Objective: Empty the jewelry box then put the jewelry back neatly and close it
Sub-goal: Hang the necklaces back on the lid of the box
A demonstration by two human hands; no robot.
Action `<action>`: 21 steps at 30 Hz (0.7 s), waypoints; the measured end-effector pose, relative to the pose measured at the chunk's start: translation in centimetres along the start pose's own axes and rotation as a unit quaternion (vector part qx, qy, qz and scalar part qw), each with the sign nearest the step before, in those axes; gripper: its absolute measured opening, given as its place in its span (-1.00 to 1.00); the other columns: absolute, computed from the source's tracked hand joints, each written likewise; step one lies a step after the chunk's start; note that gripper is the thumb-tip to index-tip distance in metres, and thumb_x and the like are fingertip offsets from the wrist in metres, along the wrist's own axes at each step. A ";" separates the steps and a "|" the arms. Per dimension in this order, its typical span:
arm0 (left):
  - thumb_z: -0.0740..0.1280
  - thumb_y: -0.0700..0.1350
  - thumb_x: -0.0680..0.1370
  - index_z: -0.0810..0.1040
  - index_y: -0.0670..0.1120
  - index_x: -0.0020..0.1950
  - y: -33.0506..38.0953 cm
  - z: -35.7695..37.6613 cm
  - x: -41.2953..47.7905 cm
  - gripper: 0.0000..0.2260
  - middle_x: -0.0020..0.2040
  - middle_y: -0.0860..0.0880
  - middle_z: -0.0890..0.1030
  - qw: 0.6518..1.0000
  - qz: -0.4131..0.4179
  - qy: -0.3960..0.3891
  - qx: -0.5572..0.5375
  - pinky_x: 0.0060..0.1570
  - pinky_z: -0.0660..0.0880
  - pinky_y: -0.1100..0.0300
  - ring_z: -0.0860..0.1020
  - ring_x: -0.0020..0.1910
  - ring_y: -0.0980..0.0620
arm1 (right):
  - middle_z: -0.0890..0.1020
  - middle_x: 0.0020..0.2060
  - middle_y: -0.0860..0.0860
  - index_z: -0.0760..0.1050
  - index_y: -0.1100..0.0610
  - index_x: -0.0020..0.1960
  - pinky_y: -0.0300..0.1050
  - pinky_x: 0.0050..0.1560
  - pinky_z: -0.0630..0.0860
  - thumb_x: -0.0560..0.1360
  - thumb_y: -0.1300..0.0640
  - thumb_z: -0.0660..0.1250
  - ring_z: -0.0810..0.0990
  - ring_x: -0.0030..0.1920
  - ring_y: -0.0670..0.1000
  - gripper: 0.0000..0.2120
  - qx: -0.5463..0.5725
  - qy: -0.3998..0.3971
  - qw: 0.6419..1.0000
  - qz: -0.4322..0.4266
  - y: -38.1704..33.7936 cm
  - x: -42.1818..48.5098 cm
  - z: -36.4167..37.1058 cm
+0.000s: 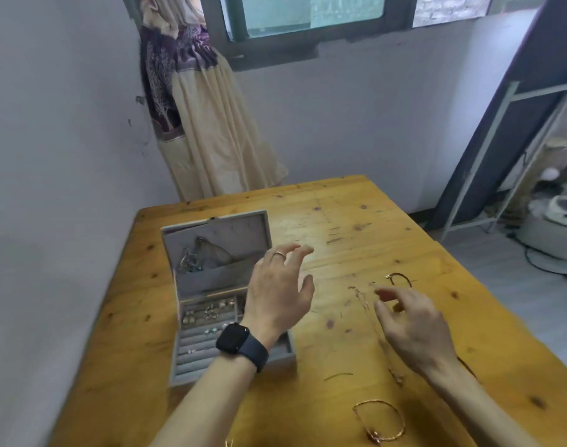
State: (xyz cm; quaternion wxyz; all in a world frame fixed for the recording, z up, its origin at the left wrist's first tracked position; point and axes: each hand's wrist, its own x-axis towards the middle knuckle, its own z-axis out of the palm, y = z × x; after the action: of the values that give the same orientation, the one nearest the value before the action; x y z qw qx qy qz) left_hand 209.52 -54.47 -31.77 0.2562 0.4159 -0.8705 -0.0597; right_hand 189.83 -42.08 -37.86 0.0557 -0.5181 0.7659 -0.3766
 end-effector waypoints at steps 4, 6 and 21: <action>0.27 0.02 0.59 0.40 0.13 0.42 4.2 5.3 -0.9 -0.62 0.37 0.08 0.44 0.993 -0.018 -0.100 -0.062 0.26 0.45 0.10 0.41 0.35 0.05 | 0.62 0.06 -0.08 0.53 -0.04 0.22 -0.03 0.01 0.53 0.53 -0.10 0.33 0.56 0.08 0.02 -0.70 -0.068 -0.038 0.988 0.135 5.4 1.1 -2.0; 0.27 0.04 0.58 0.40 0.13 0.41 5.4 7.7 -0.7 -0.62 0.37 0.08 0.44 0.987 -0.037 -0.139 -0.074 0.24 0.47 0.09 0.40 0.35 0.05 | 0.59 0.11 -0.05 0.50 -0.02 0.28 -0.01 0.08 0.52 0.53 -0.20 0.30 0.53 0.14 0.05 -0.59 -0.092 -0.076 0.977 0.176 6.9 1.9 -2.4; 0.26 0.06 0.60 0.42 0.24 0.41 8.5 12.8 1.8 -0.64 0.40 0.02 0.43 0.981 -0.059 -0.179 -0.040 0.31 0.41 0.02 0.34 0.40 -0.01 | 0.48 0.21 0.14 0.36 0.20 0.26 0.03 0.17 0.41 0.64 0.08 0.15 0.42 0.24 0.18 -0.73 -0.252 -0.174 0.947 0.102 5.4 3.6 -0.2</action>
State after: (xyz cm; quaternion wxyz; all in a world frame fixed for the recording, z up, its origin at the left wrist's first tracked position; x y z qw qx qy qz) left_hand 196.35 -51.74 -39.37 0.1088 0.4389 -0.8730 -0.1827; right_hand 184.02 -43.99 -40.10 0.0937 -0.4917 0.8630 -0.0681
